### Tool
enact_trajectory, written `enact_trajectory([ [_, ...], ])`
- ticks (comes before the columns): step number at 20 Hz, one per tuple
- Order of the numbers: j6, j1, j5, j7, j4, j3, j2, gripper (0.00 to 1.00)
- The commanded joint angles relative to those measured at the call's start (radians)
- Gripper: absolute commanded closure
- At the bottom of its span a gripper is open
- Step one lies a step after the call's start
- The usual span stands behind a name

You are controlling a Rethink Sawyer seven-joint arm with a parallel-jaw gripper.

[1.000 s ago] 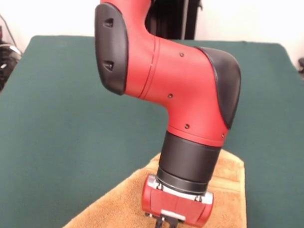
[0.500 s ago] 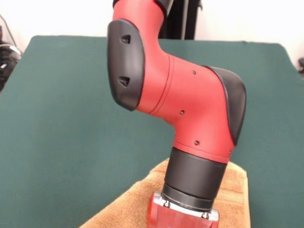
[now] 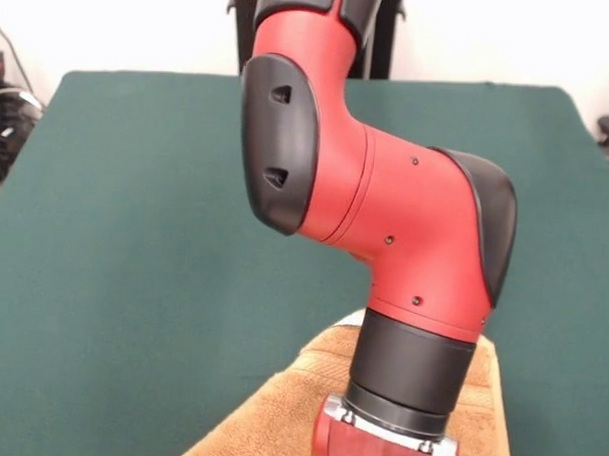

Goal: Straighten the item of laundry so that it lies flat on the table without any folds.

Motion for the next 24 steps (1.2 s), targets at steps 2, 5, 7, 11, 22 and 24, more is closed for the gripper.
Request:
enact_trajectory([
  [2,0.263,0.081,0.091,0.22,0.206,0.102,0.136,1.0],
  [5,0.266,0.068,0.095,0.149,0.267,0.175,0.084,1.0],
  [7,0.263,0.058,0.098,0.111,0.306,0.216,0.052,1.0],
  [11,0.24,0.033,0.092,0.053,0.378,0.292,-0.002,1.0],
  [22,0.278,-0.026,0.061,-0.014,0.49,0.42,-0.109,1.0],
  [24,0.253,-0.029,0.05,-0.007,0.515,0.43,-0.124,1.0],
])
